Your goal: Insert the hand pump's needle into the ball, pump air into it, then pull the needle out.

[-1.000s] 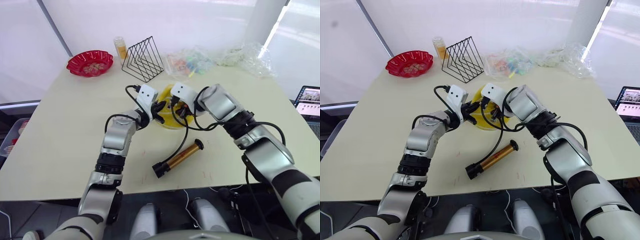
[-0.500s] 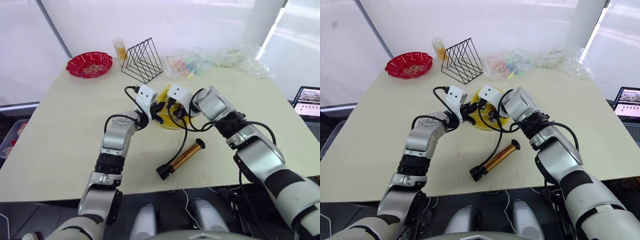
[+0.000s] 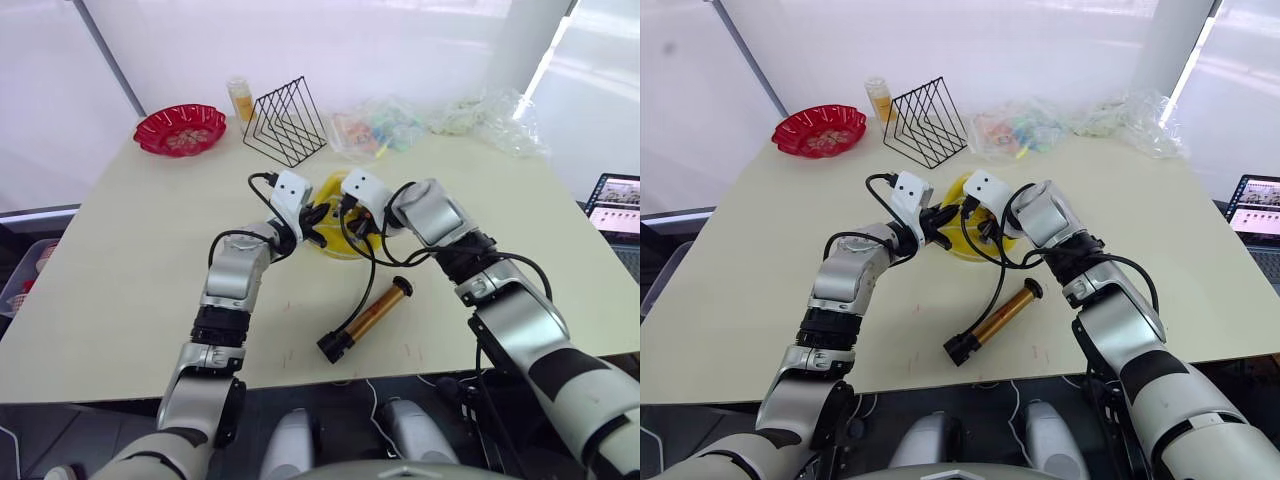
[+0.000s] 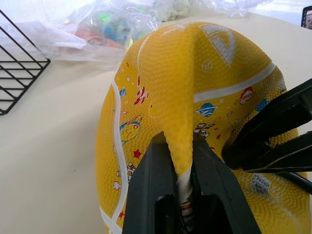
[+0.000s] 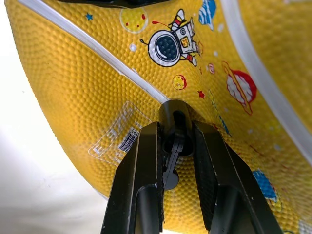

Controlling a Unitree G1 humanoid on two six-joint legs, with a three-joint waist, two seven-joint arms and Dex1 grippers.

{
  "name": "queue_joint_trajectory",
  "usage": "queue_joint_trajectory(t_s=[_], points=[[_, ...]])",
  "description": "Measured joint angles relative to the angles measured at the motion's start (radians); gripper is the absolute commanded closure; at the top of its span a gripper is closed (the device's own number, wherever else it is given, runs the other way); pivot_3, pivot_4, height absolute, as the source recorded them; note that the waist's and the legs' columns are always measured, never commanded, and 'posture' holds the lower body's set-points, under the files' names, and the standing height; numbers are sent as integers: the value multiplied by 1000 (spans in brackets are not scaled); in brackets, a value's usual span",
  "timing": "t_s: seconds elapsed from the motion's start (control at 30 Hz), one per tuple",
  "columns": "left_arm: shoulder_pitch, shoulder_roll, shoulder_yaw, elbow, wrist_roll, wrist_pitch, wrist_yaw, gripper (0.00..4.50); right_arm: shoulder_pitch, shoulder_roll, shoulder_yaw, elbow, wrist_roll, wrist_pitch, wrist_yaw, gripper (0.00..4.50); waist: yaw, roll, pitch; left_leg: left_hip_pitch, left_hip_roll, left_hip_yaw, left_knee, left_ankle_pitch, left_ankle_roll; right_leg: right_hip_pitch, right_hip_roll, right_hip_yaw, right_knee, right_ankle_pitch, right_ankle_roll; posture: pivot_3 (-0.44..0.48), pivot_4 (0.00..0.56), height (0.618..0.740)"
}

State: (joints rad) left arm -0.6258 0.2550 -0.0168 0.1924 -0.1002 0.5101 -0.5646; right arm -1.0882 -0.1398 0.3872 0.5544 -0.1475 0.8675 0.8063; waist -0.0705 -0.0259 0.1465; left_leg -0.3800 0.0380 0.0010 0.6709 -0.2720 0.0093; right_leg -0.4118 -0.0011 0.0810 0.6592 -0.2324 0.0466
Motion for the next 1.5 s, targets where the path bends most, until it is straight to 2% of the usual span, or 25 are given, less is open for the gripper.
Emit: queue_joint_trajectory(t_s=[0.23,0.3,0.5,0.73,1.0,1.5], points=[[-20,10,-15,33,-1,-40,-38,4500,116,-34,-65,-240,37,143,-54,4172,10,5,3,-5,-1,-3,-1,0,0,-3,-1,-2,-2,2,-3,0,150,735],[-22,10,-19,37,-3,-47,-48,4500,143,-56,-71,-307,53,171,-59,2993,16,6,4,-8,-1,-3,-1,0,0,-5,-1,-3,-3,2,-3,0,150,735],[-37,3,-27,49,-5,-58,-52,4500,195,-96,-68,-439,105,225,-52,118,32,6,4,-18,-1,-4,-1,0,0,-12,-2,-7,-5,2,-3,0,150,735],[-40,1,-31,57,-11,-63,-51,4500,276,-197,-88,-598,162,220,-51,53,36,7,4,-19,-2,-4,-1,0,0,-12,-2,-9,-7,2,-3,0,150,735],[-40,1,-32,62,-12,-72,-51,4500,403,-243,-234,-757,273,164,-61,53,37,6,4,-19,-2,-4,-1,0,0,-11,-2,-10,-7,1,-3,0,150,735],[-103,16,-56,191,-9,-150,-95,4500,787,-284,-525,-1004,484,-101,-85,53,49,6,4,-17,-2,-5,-1,0,0,-7,-1,-11,-9,-1,0,0,150,735]])
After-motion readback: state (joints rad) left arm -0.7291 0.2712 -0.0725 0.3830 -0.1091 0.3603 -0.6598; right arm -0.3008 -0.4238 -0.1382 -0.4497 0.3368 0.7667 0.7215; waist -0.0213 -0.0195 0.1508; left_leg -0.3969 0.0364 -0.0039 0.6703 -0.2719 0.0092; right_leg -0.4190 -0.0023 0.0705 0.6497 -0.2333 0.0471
